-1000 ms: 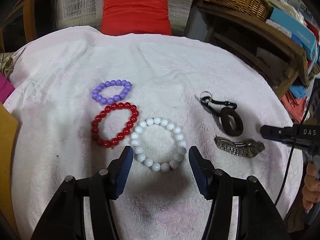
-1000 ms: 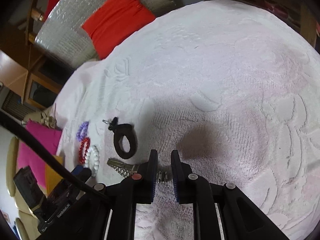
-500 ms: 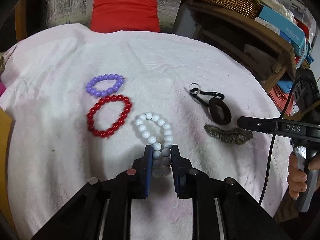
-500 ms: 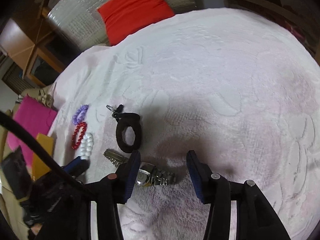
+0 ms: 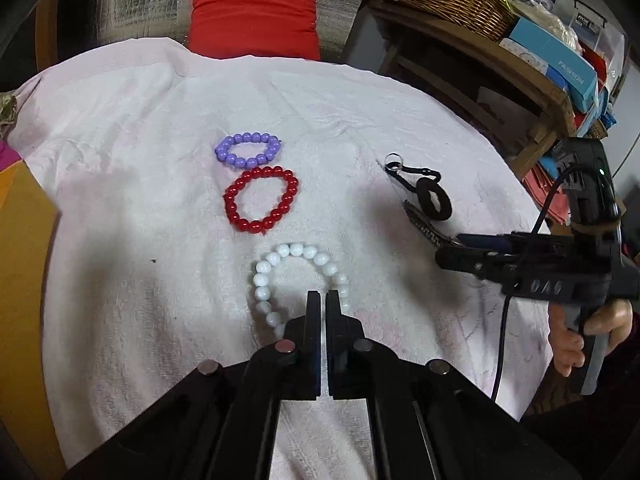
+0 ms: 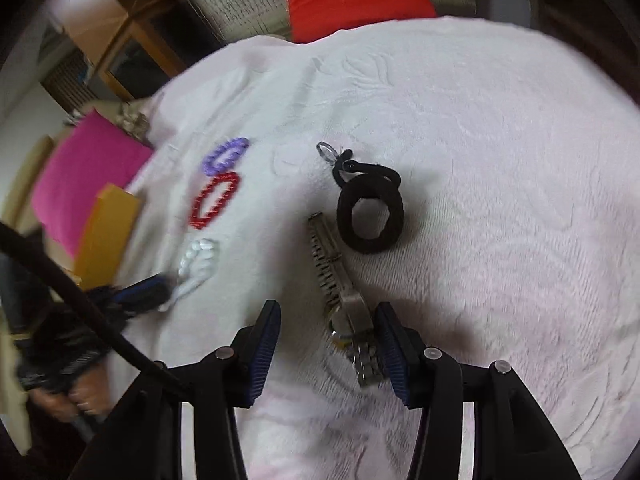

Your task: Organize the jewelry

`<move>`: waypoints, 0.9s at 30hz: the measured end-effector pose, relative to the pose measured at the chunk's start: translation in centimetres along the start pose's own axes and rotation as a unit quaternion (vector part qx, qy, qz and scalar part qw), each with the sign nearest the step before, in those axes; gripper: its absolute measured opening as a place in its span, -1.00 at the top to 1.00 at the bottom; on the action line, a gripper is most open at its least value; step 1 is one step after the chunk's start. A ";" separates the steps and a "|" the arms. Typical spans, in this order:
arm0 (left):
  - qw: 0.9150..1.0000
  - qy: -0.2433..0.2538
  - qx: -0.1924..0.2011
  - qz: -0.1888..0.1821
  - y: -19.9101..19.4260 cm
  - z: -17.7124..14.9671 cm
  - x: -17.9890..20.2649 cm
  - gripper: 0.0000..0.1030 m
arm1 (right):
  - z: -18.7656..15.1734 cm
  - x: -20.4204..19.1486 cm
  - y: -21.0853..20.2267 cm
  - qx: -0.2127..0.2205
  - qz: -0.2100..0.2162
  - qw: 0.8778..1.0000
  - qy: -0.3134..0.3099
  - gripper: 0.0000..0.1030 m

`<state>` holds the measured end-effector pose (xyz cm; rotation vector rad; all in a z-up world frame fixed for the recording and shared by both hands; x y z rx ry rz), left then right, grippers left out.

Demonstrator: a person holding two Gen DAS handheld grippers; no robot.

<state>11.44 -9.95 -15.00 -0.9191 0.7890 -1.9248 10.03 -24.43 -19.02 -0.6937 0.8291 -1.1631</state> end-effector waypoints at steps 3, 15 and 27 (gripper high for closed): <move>1.000 -0.003 -0.003 0.009 0.2 0.0 -0.5 1.00 | 0.0 -0.7 0.8 -0.007 -0.053 0.998 -0.042 0.45; 1.000 -0.019 -0.009 0.003 0.2 0.0 -0.7 0.28 | 1.8 0.3 -0.4 0.011 0.041 0.997 0.066 0.46; 0.999 -0.006 -0.006 0.045 3.4 0.8 -0.1 -0.07 | 1.2 1.4 0.2 0.001 0.104 0.984 0.144 0.46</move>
Point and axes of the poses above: each gripper's, at about its wrist camera, not at the fingertips, and y roughly the way its jaws point, x to its right, z to its top, the point moved 8 cm from there along y, roughly the way its jaws point, and after that the axes turned 7 degrees about -y, right-handed, at the moved point
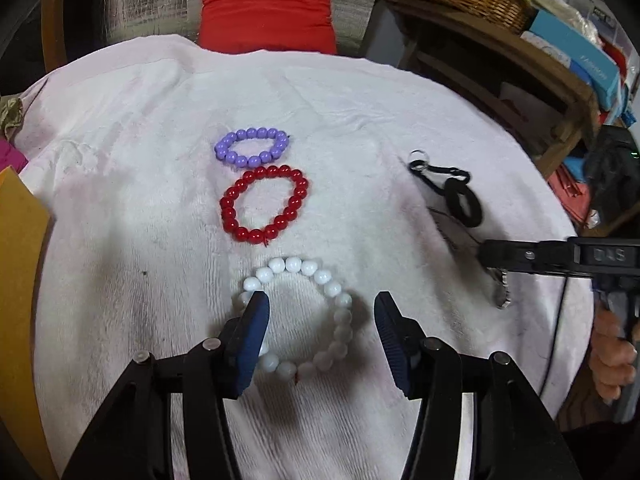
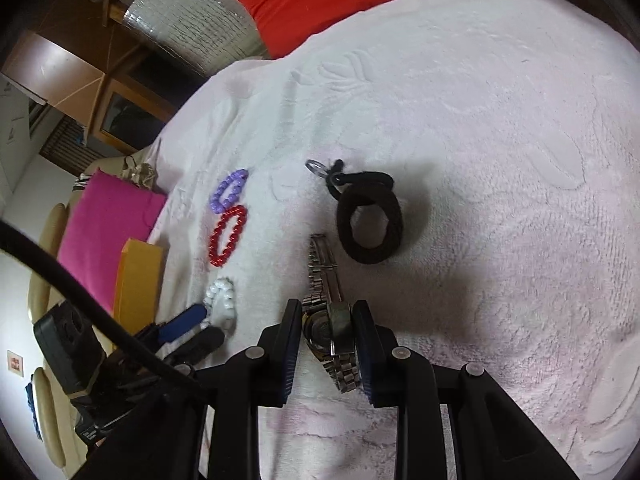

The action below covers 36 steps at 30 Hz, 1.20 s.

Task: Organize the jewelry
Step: 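Grasp the watch band with the right gripper while the left gripper grasps the white pearl bracelet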

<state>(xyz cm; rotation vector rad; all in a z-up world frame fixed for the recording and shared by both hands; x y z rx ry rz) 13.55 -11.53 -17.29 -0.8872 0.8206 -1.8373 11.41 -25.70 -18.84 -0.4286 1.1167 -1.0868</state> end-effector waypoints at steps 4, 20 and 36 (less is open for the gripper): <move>1.000 0.017 0.004 0.008 -0.2 0.0 0.5 -0.06 | 0.0 0.0 -0.3 -0.002 -0.001 1.000 -0.002 0.46; 0.998 0.062 0.004 0.009 -0.5 -1.2 1.9 0.81 | 0.1 -0.7 0.4 -0.006 -0.024 0.999 -0.021 0.41; 0.996 -0.015 0.066 -0.066 -6.2 0.9 -2.1 0.81 | 1.0 -2.2 -0.3 0.026 -0.026 0.998 -0.045 0.75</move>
Point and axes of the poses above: each gripper's, at about its wrist camera, not at the fingertips, and y roughly the way its jaws point, x to its right, z to its top, the point moved 8 cm from there along y, roughly the way its jaws point, and after that the axes turned 7 degrees about -y, right-handed, at the moved point
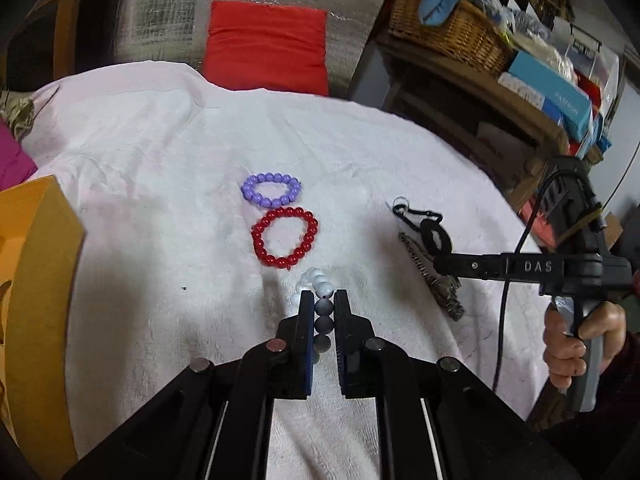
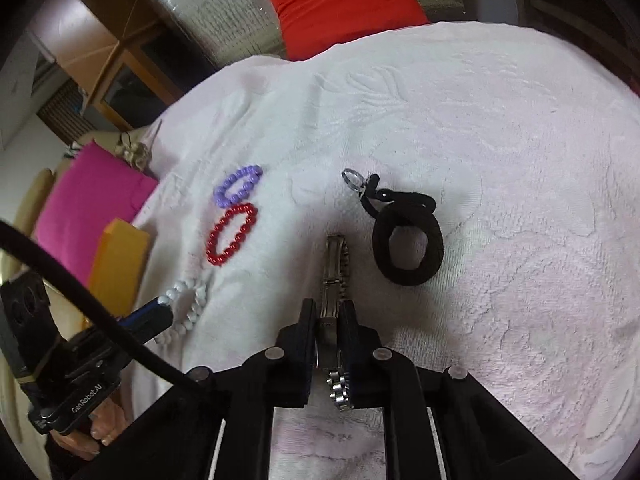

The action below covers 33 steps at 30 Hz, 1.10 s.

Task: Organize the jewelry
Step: 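Grasp the watch band with the right gripper while the left gripper grasps the white pearl bracelet, then carry watch and pearl bracelet to the orange box and release the watch from the right gripper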

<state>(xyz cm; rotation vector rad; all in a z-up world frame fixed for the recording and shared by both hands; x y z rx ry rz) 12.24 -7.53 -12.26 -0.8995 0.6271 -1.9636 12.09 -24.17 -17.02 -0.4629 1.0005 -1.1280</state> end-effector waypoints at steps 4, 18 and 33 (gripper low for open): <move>1.000 -0.004 0.010 0.001 -0.7 0.4 -0.8 0.81 | 0.6 -0.1 -0.6 0.013 0.036 0.999 0.032 0.75; 0.997 -0.047 0.065 -0.004 -5.6 2.3 -3.9 0.81 | 2.3 -3.8 -2.7 0.064 0.146 0.985 0.059 0.74; 0.979 -0.105 0.173 0.024 -14.3 3.8 -10.0 0.82 | 4.0 -12.7 -4.5 0.114 0.263 0.957 0.038 0.93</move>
Point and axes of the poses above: each gripper's, at about its wrist camera, not at the fingertips, and y roughly the way its jaws point, x to its right, z to its top, the point moved 8 cm from there along y, roughly the way its jaws point, and after that the axes turned 7 degrees about -y, right-handed, at the moved point
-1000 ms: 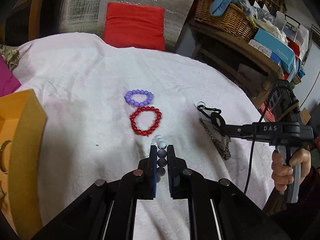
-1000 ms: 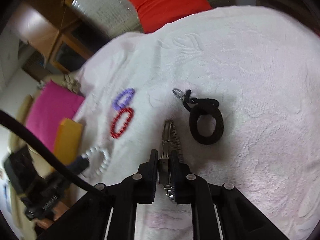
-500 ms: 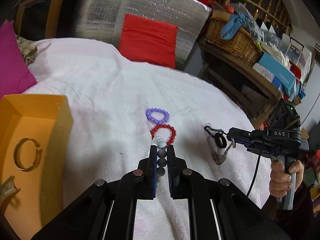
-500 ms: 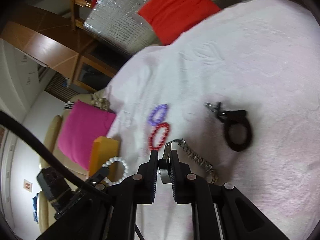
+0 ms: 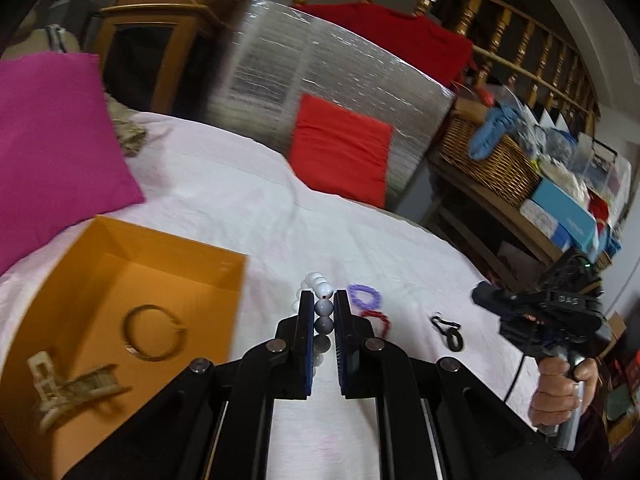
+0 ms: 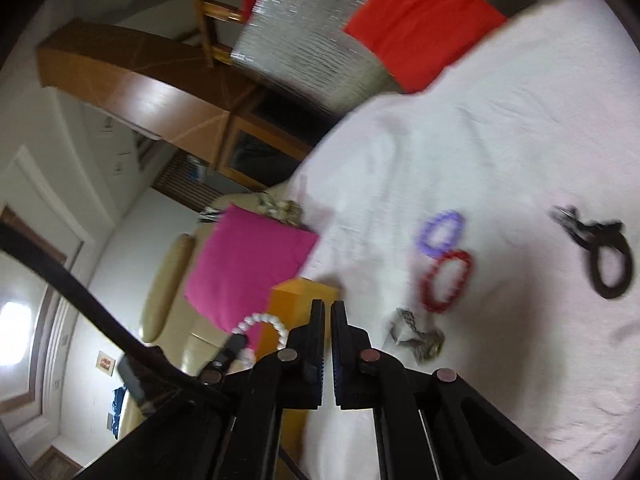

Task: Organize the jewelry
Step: 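Carry watch and pearl bracelet to the orange box and release the watch from the right gripper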

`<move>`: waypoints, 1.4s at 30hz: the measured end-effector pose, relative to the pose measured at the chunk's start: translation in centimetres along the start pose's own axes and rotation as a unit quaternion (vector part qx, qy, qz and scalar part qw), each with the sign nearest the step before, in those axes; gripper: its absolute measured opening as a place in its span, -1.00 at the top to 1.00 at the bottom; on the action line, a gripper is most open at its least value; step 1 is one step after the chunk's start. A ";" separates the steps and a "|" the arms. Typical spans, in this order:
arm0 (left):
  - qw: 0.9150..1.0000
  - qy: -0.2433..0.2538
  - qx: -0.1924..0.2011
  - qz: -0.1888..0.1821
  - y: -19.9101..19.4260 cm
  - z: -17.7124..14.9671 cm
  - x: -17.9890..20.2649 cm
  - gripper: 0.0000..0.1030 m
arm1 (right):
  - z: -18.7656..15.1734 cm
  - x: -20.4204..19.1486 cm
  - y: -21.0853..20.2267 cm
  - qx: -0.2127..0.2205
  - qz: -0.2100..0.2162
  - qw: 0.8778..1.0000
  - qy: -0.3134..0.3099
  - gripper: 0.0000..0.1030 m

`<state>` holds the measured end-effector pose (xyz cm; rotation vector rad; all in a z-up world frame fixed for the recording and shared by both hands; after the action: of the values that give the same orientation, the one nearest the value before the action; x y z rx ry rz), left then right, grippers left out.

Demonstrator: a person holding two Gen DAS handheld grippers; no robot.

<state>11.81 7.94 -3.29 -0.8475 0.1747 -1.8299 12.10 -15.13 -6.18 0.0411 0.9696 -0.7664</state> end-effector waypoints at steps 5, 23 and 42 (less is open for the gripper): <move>1.000 -0.008 0.000 0.023 -0.6 -0.1 -2.6 0.82 | -0.3 -0.7 1.8 -0.015 -0.102 0.993 -0.050 0.89; 0.999 0.000 0.000 0.037 -1.2 -0.6 -3.6 0.81 | -7.0 5.5 11.6 -0.145 -0.312 0.927 -0.151 -0.38; 0.997 -0.032 0.009 0.075 -1.3 0.3 -6.2 0.81 | -6.3 4.8 7.7 -0.087 -0.156 0.984 -0.019 0.60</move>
<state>12.13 13.89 -5.33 -0.8567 0.1755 -1.6594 13.77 -9.89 -15.82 -0.2834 1.0153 -0.9623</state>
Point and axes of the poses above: each gripper's, at about its wrist camera, not at the fingertips, and y roughly the way its jaws point, x to its right, z to its top, the point moved 8 cm from there along y, roughly the way its jaws point, and after that the axes turned 7 degrees about -y, right-handed, at the moved point
